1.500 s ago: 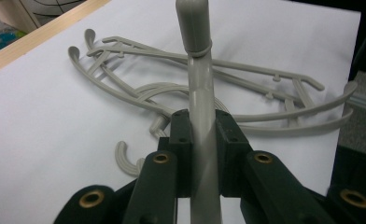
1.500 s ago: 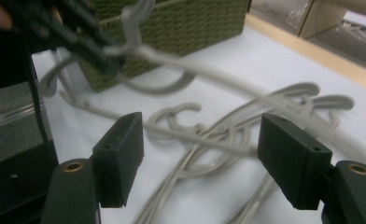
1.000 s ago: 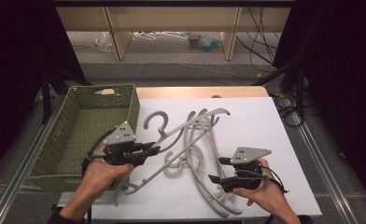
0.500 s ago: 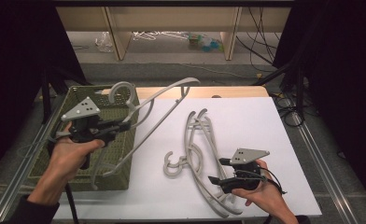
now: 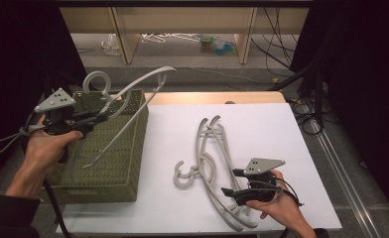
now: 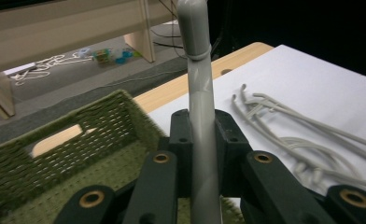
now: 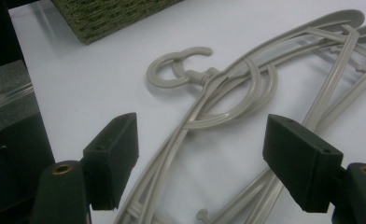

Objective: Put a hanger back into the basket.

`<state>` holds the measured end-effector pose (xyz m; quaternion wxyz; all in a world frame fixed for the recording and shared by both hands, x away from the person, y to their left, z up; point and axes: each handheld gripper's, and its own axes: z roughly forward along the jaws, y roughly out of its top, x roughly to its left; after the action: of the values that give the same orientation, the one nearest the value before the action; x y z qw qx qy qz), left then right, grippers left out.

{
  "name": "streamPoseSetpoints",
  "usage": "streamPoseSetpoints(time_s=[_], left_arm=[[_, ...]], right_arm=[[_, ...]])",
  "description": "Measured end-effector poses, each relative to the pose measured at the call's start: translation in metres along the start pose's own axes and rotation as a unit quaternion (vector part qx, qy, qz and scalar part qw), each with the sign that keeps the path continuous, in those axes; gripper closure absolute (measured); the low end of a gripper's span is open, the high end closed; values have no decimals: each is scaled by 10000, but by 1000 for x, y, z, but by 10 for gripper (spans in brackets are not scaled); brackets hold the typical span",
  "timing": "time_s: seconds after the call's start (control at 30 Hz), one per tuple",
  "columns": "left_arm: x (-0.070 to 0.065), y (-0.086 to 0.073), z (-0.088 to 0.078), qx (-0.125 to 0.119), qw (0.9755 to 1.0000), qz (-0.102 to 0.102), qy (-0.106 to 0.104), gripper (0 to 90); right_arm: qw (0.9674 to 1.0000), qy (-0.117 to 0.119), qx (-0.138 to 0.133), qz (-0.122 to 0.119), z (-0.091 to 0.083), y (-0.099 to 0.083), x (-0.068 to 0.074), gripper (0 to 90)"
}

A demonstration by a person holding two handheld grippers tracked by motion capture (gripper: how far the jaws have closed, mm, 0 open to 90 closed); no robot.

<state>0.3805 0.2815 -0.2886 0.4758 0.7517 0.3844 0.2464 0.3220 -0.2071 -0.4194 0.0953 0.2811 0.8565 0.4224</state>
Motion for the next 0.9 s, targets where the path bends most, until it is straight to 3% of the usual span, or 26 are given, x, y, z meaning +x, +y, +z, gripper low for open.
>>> streamPoseSetpoints(time_s=[0.3, 0.43, 0.5, 0.6, 0.9], left_arm=[[33, -20, -2, 72, 9995, 125, 289, 790], [46, -31, -3, 160, 9990, 79, 412, 790], [51, -38, -4, 154, 9988, 167, 433, 790], [59, -48, -6, 199, 9985, -23, 504, 790], [69, -71, -7, 466, 9974, -105, 533, 790]], right_arm=[[10000, 46, 26, -6, 1, -1, -1, 278], [10000, 34, 16, 8, 2, -1, -1, 278], [10000, 54, 46, 20, 2, -2, -1, 278], [10000, 60, 32, 22, 3, -2, -1, 278], [9999, 114, 81, 51, 6, -3, -2, 278]])
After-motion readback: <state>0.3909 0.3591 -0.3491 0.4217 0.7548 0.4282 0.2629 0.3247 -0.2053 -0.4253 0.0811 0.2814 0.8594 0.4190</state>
